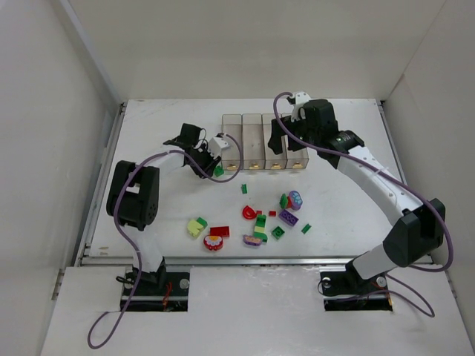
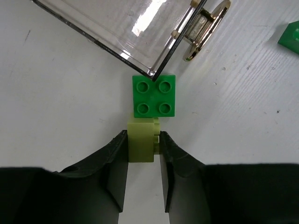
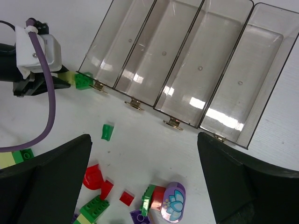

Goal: Sort the legos into containers by color

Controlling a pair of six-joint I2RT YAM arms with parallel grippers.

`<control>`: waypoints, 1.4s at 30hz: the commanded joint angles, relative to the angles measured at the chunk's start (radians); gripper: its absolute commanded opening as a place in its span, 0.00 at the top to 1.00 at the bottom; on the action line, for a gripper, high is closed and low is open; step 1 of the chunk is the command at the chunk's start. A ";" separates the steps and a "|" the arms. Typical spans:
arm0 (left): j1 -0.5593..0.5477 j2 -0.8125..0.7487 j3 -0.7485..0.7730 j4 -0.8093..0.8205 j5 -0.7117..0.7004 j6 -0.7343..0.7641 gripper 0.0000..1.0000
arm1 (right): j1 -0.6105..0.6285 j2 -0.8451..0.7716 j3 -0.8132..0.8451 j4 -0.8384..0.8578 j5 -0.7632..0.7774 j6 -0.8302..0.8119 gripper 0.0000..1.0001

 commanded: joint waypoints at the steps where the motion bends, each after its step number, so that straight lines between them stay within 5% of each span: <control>1: -0.006 0.004 0.019 0.004 0.016 0.007 0.76 | 0.010 -0.007 0.022 0.059 -0.005 -0.014 0.00; 4: -0.020 0.004 0.005 -0.005 0.019 0.016 1.00 | 0.010 -0.007 0.031 0.050 -0.018 -0.014 0.00; 12: 0.095 -0.149 -0.039 -0.084 0.031 0.082 1.00 | 0.010 0.023 0.096 0.037 -0.137 -0.014 0.00; 19: 0.137 -0.238 0.108 -0.053 0.126 0.039 1.00 | 0.029 0.071 0.162 0.062 -0.151 -0.002 0.00; 24: 0.068 -0.107 0.272 0.047 0.221 -0.163 1.00 | 0.019 0.071 0.140 0.154 -0.099 0.084 0.00; 31: -0.030 0.117 0.442 0.123 0.181 -0.288 1.00 | -0.003 0.126 0.163 0.145 -0.022 0.115 0.00; 42: -0.049 0.102 0.477 0.104 0.157 -0.336 0.30 | 0.042 0.165 0.194 0.074 -0.038 0.023 0.00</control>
